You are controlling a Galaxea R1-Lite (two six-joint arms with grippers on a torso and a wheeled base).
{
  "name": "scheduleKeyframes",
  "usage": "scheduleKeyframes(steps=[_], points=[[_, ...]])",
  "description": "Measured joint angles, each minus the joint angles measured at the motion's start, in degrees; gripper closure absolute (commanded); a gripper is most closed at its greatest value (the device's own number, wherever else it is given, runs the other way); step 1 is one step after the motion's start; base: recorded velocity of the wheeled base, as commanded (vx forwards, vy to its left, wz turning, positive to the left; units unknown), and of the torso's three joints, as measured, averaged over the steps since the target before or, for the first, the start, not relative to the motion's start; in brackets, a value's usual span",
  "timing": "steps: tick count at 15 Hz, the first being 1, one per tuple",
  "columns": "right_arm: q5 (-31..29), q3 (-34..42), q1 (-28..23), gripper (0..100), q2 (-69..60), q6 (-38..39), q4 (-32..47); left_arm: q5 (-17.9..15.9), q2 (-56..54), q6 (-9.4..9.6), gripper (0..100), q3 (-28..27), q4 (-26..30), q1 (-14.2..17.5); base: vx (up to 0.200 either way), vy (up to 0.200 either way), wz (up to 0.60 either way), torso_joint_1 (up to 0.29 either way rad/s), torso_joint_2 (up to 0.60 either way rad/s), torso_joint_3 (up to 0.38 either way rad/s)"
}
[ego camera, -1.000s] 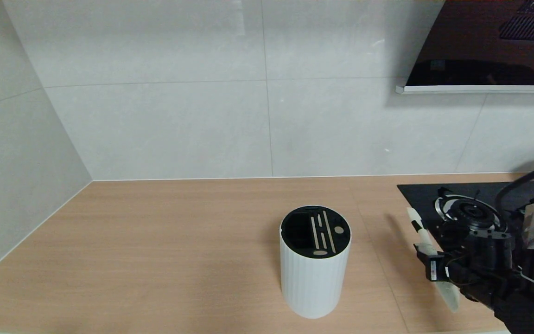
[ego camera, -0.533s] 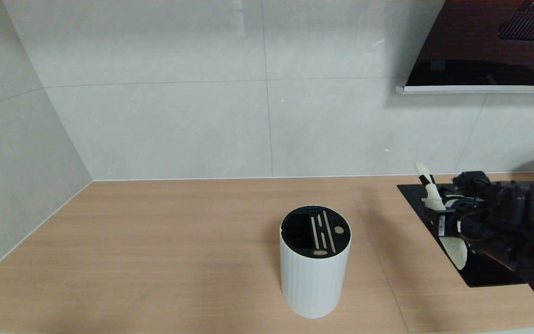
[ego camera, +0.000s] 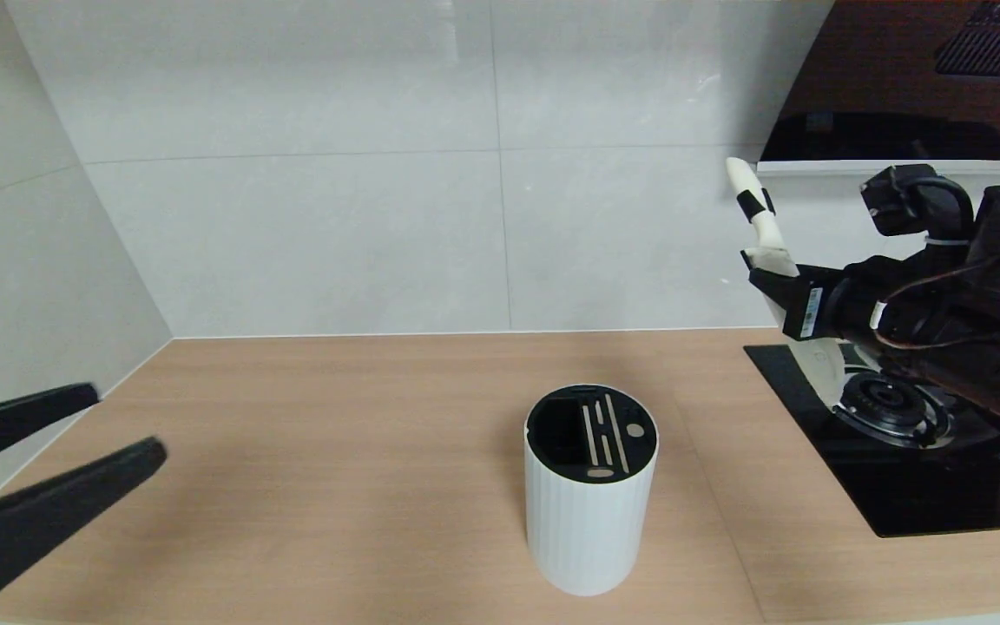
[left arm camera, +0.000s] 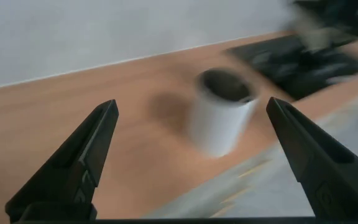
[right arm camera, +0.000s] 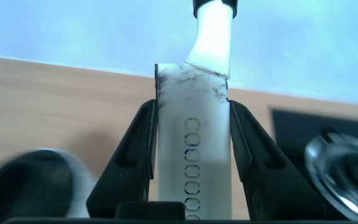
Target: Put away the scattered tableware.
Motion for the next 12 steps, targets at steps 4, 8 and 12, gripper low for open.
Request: scheduleKeyframes(steps=[4, 8, 12], points=[[-0.7, 1.3, 7.4, 100, -2.7, 0.2, 2.5, -0.5, 17.9, -10.68, 0, -1.4, -20.9, -7.5, 0.0, 0.0, 0.0, 0.0, 0.0, 0.0], [-1.1, 1.9, 16.1, 100, -5.4, 2.8, 8.4, -1.6, 30.2, -16.69, 0, -5.2, -29.7, -15.8, 0.0, 0.0, 0.0, 0.0, 0.0, 0.0], [-1.1, 2.4, 21.9, 100, -6.5, 4.6, 9.9, -2.2, 36.9, -22.15, 0, -9.7, -31.0, -18.9, 0.0, 0.0, 0.0, 0.0, 0.0, 0.0]])
